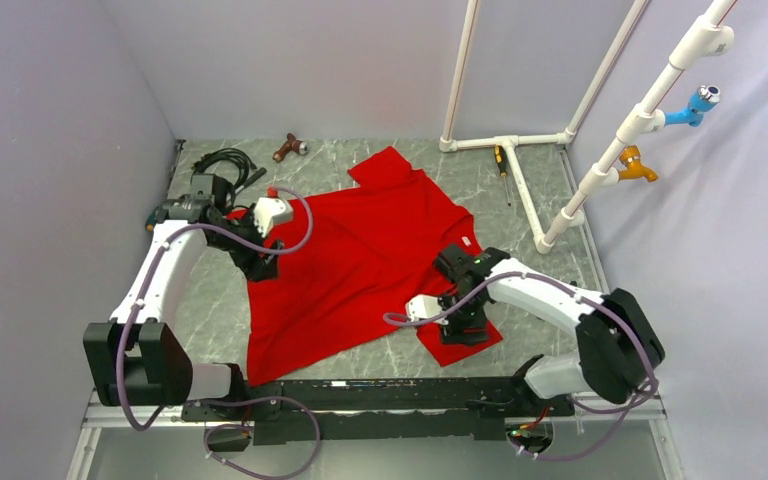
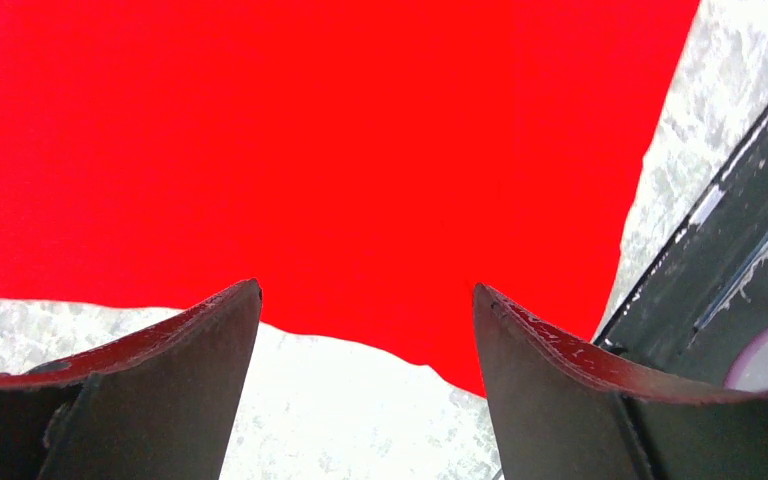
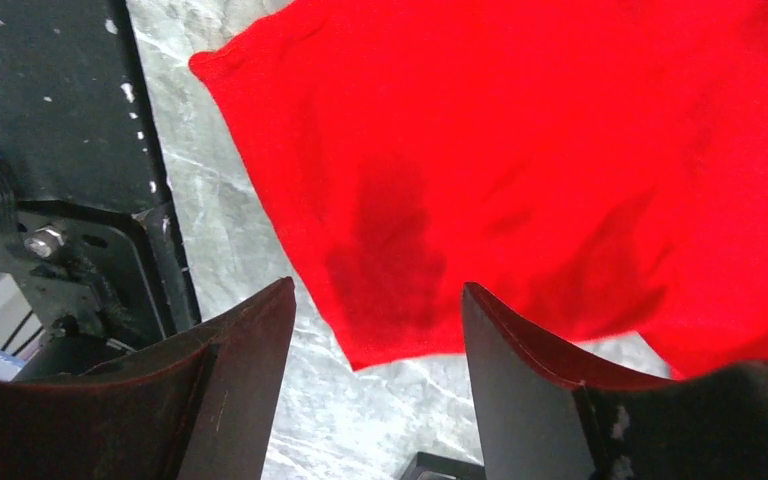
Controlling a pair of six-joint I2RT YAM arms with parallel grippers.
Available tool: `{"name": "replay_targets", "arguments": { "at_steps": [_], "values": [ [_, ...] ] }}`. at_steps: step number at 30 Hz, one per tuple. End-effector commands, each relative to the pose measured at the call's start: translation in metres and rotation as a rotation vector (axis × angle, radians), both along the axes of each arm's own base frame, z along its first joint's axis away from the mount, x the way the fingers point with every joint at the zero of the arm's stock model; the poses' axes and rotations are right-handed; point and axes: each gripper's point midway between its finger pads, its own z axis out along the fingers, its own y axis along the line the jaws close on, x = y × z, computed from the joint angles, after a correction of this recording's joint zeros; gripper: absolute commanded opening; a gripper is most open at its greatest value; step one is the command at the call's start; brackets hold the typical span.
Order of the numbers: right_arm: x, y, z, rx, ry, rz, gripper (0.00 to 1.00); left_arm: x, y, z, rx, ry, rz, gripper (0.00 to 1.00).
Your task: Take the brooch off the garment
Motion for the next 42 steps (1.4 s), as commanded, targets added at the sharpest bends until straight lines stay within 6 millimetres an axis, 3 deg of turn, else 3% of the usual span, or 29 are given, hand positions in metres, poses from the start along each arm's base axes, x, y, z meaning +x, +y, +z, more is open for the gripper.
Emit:
{"name": "replay_targets", "arguments": {
  "at_steps": [1, 7, 10, 14, 16, 22, 30, 33, 36, 39, 42],
  "values": [
    [0.007, 0.003, -0.02, -0.025, -0.021, 0.058, 0.64, 0.018, 0.001, 0.024, -0.108, -0.011, 0.073, 0.82],
    [-0.012, 0.002, -0.041, -0.078, 0.043, 0.091, 0.57, 0.031, 0.013, 0.025, -0.095, -0.032, 0.11, 0.82],
    [-0.025, 0.006, -0.043, -0.094, 0.122, 0.094, 0.47, 0.035, 0.015, 0.024, -0.101, -0.026, 0.123, 0.82],
    [-0.049, 0.015, -0.032, -0.102, 0.301, 0.08, 0.24, 0.038, 0.018, 0.02, -0.108, -0.014, 0.136, 0.82],
    [-0.063, 0.016, -0.025, -0.117, 0.406, 0.073, 0.17, 0.04, 0.02, 0.019, -0.106, -0.013, 0.136, 0.82],
    [-0.088, 0.026, -0.004, -0.124, 0.58, 0.057, 0.15, 0.044, 0.026, 0.018, -0.094, -0.028, 0.14, 0.82],
    [-0.099, 0.056, 0.001, -0.071, 0.663, 0.052, 0.19, 0.038, 0.028, 0.013, -0.094, -0.012, 0.139, 0.82],
    [-0.094, 0.072, 0.012, -0.016, 0.665, 0.048, 0.23, 0.032, 0.028, 0.005, -0.086, 0.003, 0.132, 0.82],
    [-0.076, 0.089, 0.031, 0.092, 0.591, 0.045, 0.26, 0.03, 0.033, -0.006, -0.053, 0.01, 0.124, 0.82],
    [-0.044, 0.097, 0.053, 0.189, 0.495, -0.008, 0.35, 0.036, 0.042, -0.014, -0.001, -0.016, 0.122, 0.84],
    [0.001, 0.096, 0.075, 0.26, 0.449, -0.111, 0.58, 0.054, 0.054, -0.017, 0.059, -0.062, 0.15, 0.95]
  ]
}}
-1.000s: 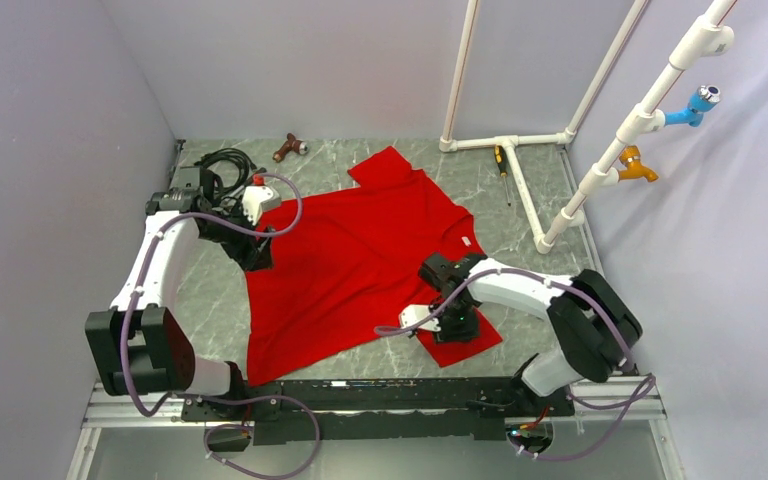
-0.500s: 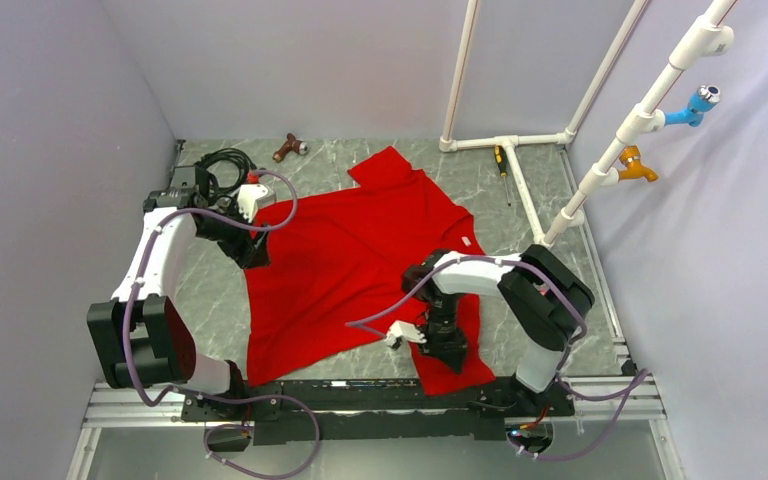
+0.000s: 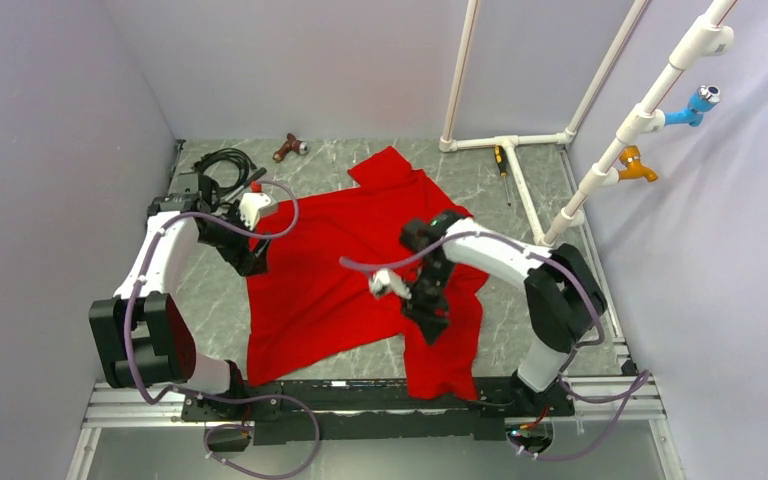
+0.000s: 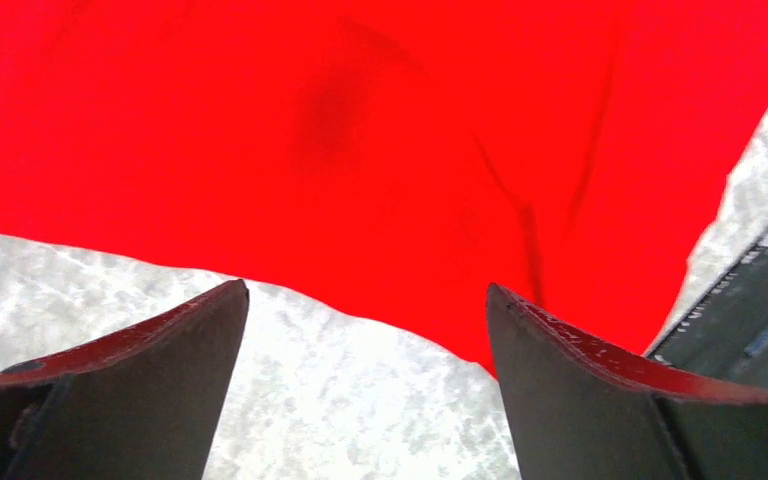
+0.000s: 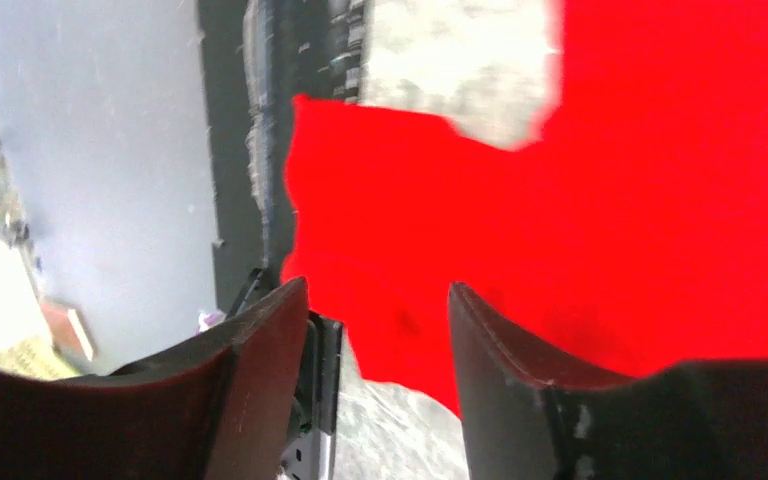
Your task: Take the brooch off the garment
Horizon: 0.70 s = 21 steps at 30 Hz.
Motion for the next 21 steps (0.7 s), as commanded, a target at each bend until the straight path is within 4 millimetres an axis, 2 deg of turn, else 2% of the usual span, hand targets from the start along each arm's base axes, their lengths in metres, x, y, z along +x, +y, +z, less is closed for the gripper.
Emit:
{"name": "replay_targets", "arguments": {
  "at_steps": [1, 2, 4, 6, 9, 12, 14, 16, 17, 21],
  "values": [
    [0.062, 0.005, 0.046, 0.125, -0.061, -0.171, 0.65, 0.032, 0.02, 0.0, 0.097, -0.099, 0.013, 0.99],
    [0.078, 0.002, 0.052, 0.131, -0.064, -0.215, 0.7, 0.04, 0.024, 0.0, 0.116, -0.103, 0.028, 0.99],
    [0.119, 0.001, 0.06, 0.144, -0.106, -0.324, 0.74, 0.058, 0.033, 0.0, 0.14, -0.105, 0.068, 0.99],
    [0.174, 0.001, 0.061, 0.148, -0.212, -0.479, 0.71, 0.08, 0.043, 0.0, 0.168, -0.125, 0.123, 1.0],
    [0.267, -0.002, 0.058, 0.129, -0.43, -0.728, 0.69, 0.113, 0.063, -0.003, 0.231, -0.169, 0.225, 0.99],
    [0.336, -0.007, 0.053, 0.09, -0.601, -0.842, 0.64, 0.143, 0.087, -0.006, 0.319, -0.229, 0.327, 1.0],
    [0.381, -0.014, 0.048, 0.063, -0.737, -0.921, 0.59, 0.156, 0.1, -0.01, 0.373, -0.236, 0.372, 1.0],
    [0.418, -0.024, 0.047, 0.04, -0.84, -0.999, 0.54, 0.164, 0.112, -0.015, 0.425, -0.241, 0.396, 0.99],
    [0.431, -0.024, 0.036, 0.023, -0.855, -1.015, 0.52, 0.166, 0.116, -0.017, 0.444, -0.244, 0.402, 0.99],
    [0.475, -0.022, 0.027, 0.04, -0.952, -1.055, 0.42, 0.171, 0.121, -0.026, 0.476, -0.258, 0.4, 0.99]
  ]
}}
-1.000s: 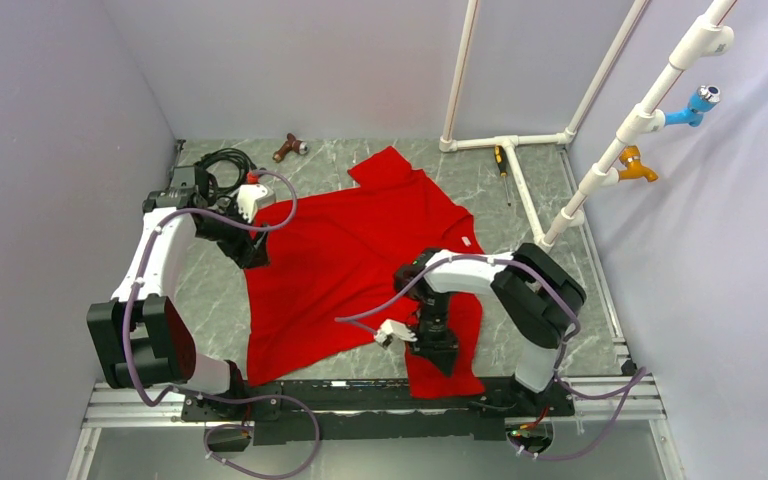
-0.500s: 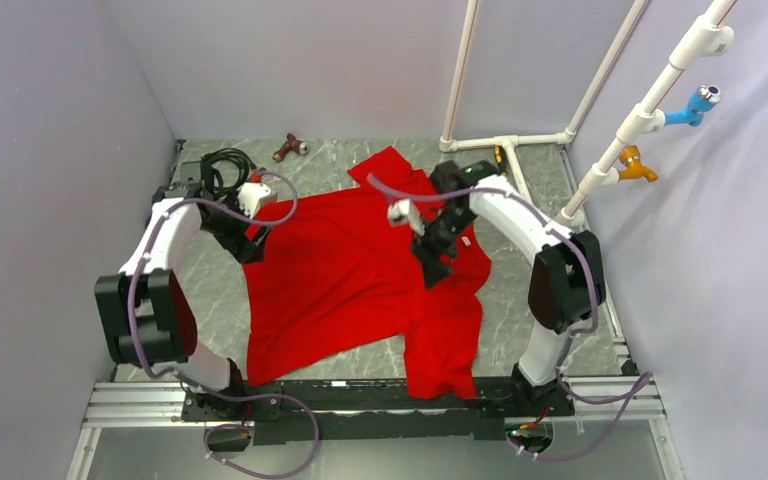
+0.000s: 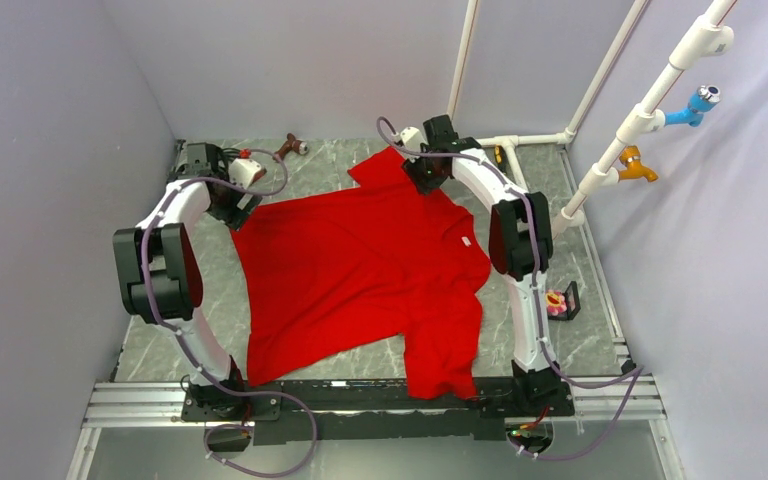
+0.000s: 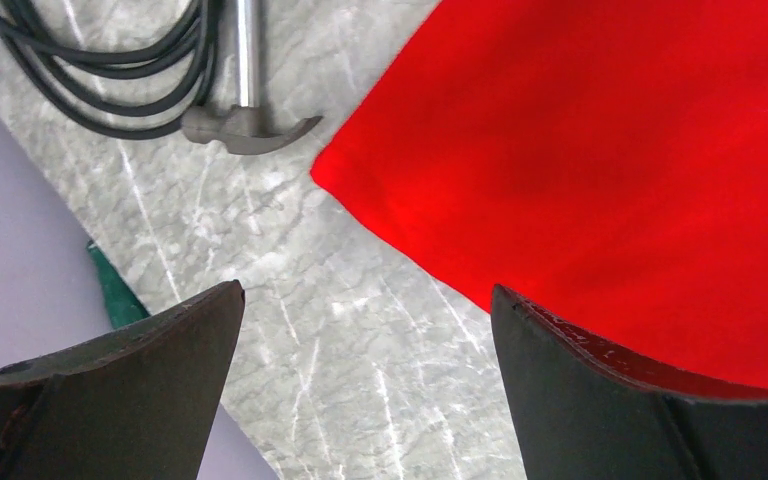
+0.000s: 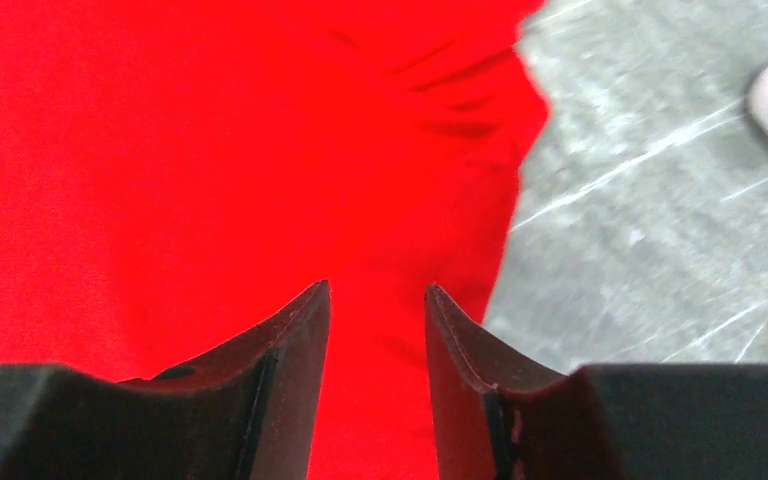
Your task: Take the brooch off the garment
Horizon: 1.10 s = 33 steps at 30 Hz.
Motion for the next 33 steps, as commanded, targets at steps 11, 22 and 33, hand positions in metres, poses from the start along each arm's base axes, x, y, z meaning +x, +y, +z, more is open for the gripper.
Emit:
{"name": "replay_targets", "arguments": {
  "at_steps": [11, 22, 33],
  "values": [
    [0.116, 0.019, 0.0, 0.015, -0.317, -0.131, 0.36, 0.021, 0.007, -0.003, 0.031, -0.034, 0.009, 0.99],
    [0.118, 0.009, -0.062, -0.178, -0.334, -0.056, 0.36, 0.017, 0.02, -0.034, 0.119, 0.026, -0.008, 1.0],
    [0.155, 0.007, -0.077, -0.3, -0.492, -0.05, 0.37, 0.027, 0.042, -0.051, 0.217, 0.069, 0.041, 0.99]
  ]
}}
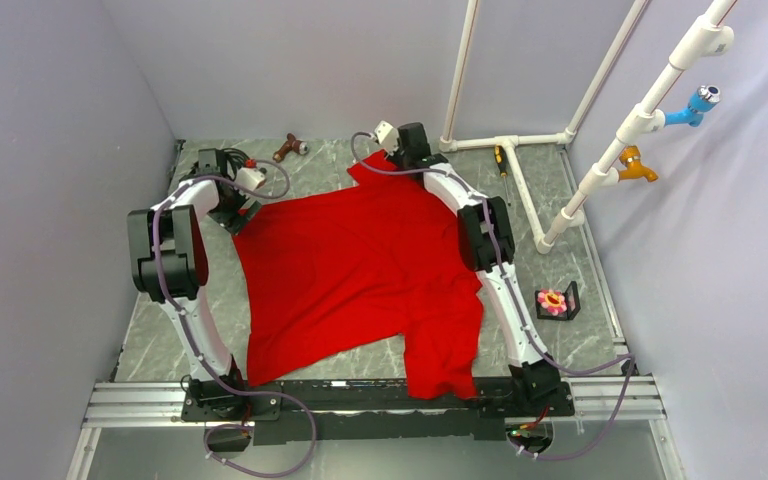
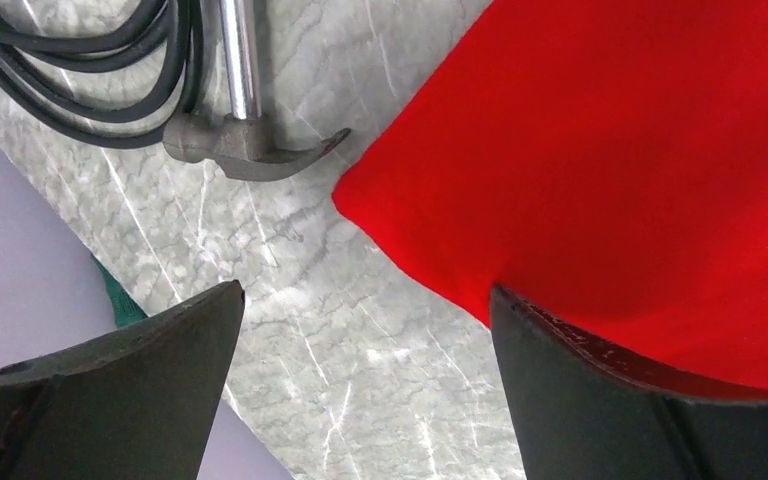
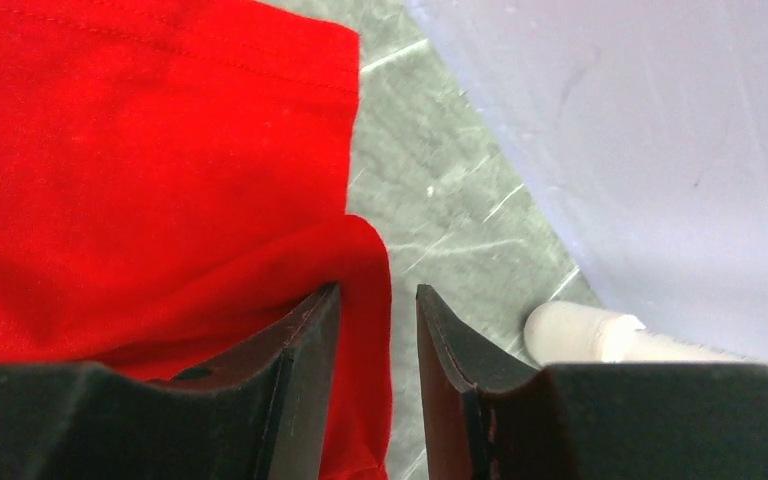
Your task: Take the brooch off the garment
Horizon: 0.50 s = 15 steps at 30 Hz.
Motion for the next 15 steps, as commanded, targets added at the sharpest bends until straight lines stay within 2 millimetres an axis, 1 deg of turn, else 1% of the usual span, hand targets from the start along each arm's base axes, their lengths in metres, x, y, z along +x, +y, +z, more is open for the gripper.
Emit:
{"name": "replay_targets", "arguments": {
  "at_steps": [1, 5, 9, 12, 14, 15],
  "values": [
    [0.01, -0.015, -0.032, -0.09, -0.02, -0.025, 0.38, 0.01, 0.012, -0.005, 0.058, 0.007, 0.015, 0.99],
    [0.02, -0.016, -0.036, -0.115, -0.065, -0.026, 0.39, 0.012, 0.017, -0.01, 0.067, 0.019, 0.028, 0.99],
    [0.028, -0.013, -0.037, -0.123, -0.113, -0.016, 0.41, 0.011, 0.022, -0.011, 0.072, 0.029, 0.04, 1.0],
    [0.034, -0.007, -0.023, -0.11, -0.156, -0.006, 0.44, 0.012, 0.021, -0.007, 0.056, 0.021, 0.048, 0.99],
    [0.038, -0.003, -0.006, -0.099, -0.192, -0.001, 0.47, 0.013, 0.016, -0.001, 0.023, 0.009, 0.046, 1.0],
    [0.04, -0.001, 0.005, -0.088, -0.211, -0.003, 0.5, 0.014, 0.013, 0.004, 0.004, 0.003, 0.047, 1.0]
  ]
}}
